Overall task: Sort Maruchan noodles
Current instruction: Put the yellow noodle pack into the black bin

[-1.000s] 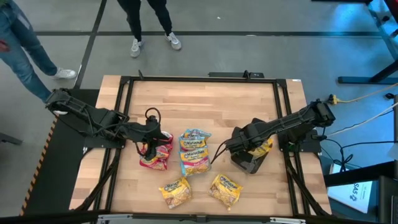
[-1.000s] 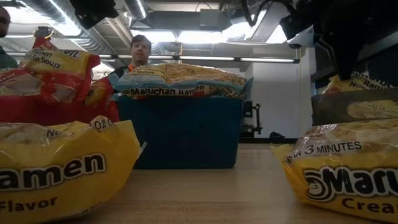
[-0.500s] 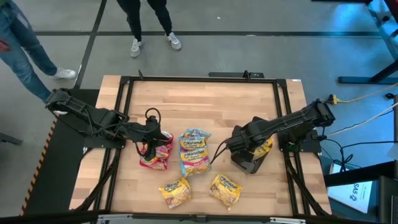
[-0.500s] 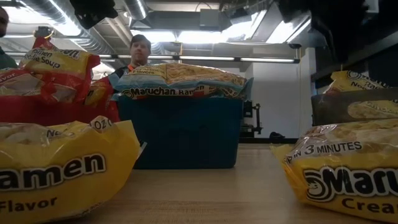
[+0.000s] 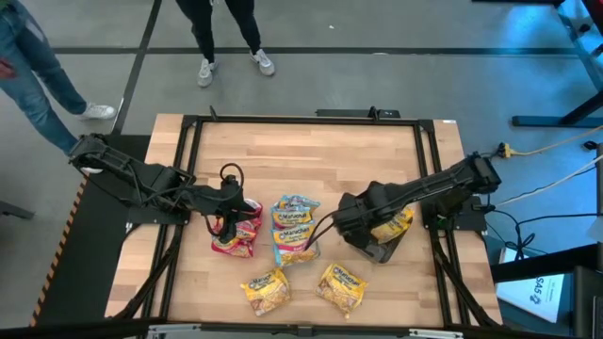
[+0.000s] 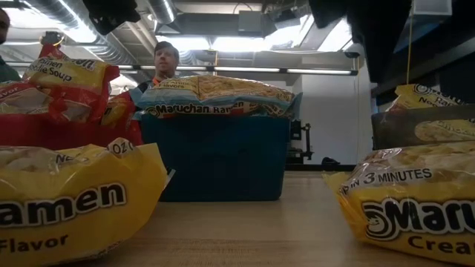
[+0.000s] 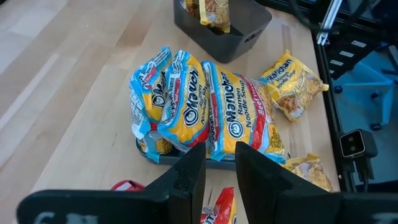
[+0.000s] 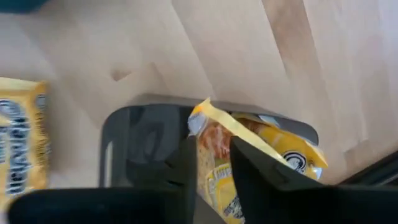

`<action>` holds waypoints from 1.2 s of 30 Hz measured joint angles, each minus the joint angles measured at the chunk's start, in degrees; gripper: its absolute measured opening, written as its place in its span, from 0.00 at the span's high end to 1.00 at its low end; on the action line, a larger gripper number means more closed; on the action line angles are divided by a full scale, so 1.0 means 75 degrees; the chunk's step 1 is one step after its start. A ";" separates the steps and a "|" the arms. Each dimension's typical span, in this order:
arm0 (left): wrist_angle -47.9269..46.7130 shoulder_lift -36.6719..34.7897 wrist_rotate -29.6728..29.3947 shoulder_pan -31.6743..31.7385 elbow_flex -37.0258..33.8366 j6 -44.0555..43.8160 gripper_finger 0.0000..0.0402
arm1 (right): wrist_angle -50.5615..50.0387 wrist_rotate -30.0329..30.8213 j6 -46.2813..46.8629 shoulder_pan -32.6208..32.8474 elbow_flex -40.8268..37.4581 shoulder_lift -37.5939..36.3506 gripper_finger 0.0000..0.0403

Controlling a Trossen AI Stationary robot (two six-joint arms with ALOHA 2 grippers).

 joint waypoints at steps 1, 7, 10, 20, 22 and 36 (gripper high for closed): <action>-0.0013 -0.0001 -0.0003 0.0001 0.0000 0.0000 0.80 | -0.0016 0.0021 -0.0016 -0.0004 -0.0003 0.0107 0.81; -0.0016 0.0001 0.0002 0.0001 0.0000 -0.0002 0.80 | -0.0384 0.0478 -0.0075 -0.0150 -0.0012 0.0580 0.97; -0.0021 0.0000 0.0006 0.0000 -0.0002 -0.0003 0.80 | -0.0374 0.0469 -0.0274 -0.0210 -0.0012 0.0698 0.99; -0.0021 0.0001 0.0012 0.0001 0.0000 -0.0009 0.80 | -0.0405 0.0139 -0.0395 -0.0287 -0.0646 0.0937 0.98; -0.0018 -0.0002 0.0012 0.0000 -0.0002 -0.0009 0.80 | -0.0425 0.0080 -0.0377 -0.0287 -0.0777 0.0939 0.98; -0.0016 0.0001 0.0004 0.0001 0.0000 -0.0022 0.80 | 0.0029 -0.0420 -0.0687 -0.0287 -0.1231 0.0930 0.98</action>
